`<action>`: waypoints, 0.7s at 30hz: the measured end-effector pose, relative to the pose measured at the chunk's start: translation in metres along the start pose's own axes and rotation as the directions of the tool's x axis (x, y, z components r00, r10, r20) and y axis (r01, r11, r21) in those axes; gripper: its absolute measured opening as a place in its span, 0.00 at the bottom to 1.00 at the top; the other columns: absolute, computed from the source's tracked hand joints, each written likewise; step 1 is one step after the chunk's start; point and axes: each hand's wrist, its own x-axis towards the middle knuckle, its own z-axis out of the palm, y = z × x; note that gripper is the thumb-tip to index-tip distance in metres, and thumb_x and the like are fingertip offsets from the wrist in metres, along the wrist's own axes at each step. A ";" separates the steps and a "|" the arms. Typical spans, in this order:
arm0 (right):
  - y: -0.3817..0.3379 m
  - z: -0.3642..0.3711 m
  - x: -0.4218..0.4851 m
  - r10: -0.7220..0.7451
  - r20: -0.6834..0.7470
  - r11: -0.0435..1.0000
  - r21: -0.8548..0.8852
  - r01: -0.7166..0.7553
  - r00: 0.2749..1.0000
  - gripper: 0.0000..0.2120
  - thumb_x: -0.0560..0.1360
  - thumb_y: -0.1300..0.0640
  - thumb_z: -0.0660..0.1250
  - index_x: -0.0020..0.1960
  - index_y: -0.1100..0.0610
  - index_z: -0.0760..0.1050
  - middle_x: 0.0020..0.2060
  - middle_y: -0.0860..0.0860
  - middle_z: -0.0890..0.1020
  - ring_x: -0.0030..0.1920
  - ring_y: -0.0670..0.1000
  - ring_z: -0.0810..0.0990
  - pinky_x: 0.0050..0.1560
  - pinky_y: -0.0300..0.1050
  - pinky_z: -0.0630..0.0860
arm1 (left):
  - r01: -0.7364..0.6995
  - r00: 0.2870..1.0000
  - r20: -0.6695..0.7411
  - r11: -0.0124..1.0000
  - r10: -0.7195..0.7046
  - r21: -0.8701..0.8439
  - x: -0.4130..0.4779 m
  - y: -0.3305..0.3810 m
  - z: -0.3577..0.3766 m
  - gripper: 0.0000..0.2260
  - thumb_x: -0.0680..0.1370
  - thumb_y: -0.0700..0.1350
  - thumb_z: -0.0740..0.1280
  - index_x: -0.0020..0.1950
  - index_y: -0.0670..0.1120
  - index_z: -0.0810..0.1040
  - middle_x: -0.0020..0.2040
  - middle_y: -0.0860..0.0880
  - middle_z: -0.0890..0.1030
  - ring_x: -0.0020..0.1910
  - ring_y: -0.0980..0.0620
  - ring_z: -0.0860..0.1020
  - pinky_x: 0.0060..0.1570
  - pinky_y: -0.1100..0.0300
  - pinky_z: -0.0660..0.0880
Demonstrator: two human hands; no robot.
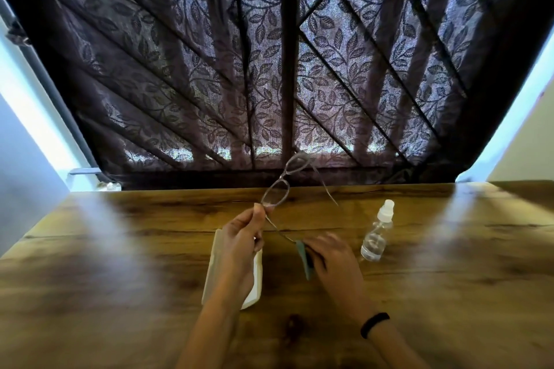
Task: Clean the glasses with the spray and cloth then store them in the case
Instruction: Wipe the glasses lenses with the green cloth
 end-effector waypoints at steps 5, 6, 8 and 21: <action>0.018 -0.006 -0.006 0.098 0.019 0.995 -0.034 -0.097 0.995 0.13 0.71 0.65 0.68 0.55 0.56 0.79 0.47 0.52 0.83 0.50 0.52 0.78 0.50 0.48 0.75 | -0.020 0.999 0.035 0.995 0.017 0.096 -0.004 -0.005 0.006 0.10 0.77 0.45 0.62 0.45 0.45 0.83 0.25 0.57 0.67 0.26 0.59 0.63 0.24 0.68 0.59; 0.023 -0.007 -0.008 0.126 0.026 0.991 -0.041 -0.124 0.992 0.12 0.72 0.64 0.67 0.55 0.55 0.78 0.48 0.51 0.83 0.50 0.51 0.77 0.52 0.46 0.74 | -0.032 0.999 0.038 0.993 0.028 0.116 -0.003 -0.005 0.006 0.10 0.77 0.45 0.62 0.46 0.45 0.83 0.25 0.57 0.67 0.26 0.59 0.62 0.25 0.67 0.58; 0.030 -0.011 -0.011 0.185 0.029 0.981 -0.070 -0.183 0.982 0.11 0.73 0.62 0.67 0.55 0.54 0.79 0.48 0.50 0.83 0.51 0.49 0.77 0.53 0.42 0.72 | -0.059 0.998 0.035 0.989 0.055 0.132 0.001 -0.002 0.004 0.09 0.77 0.44 0.62 0.43 0.45 0.82 0.25 0.56 0.66 0.26 0.59 0.60 0.25 0.66 0.57; 0.042 -0.053 -0.017 0.420 0.407 0.907 -0.156 -0.391 0.811 0.28 0.73 0.53 0.67 0.70 0.48 0.59 0.68 0.50 0.68 0.66 0.54 0.68 0.64 0.50 0.69 | -0.398 0.916 0.262 0.625 0.303 0.672 0.013 -0.009 -0.014 0.14 0.74 0.39 0.67 0.42 0.61 0.77 0.49 0.55 0.76 0.46 0.54 0.77 0.42 0.55 0.78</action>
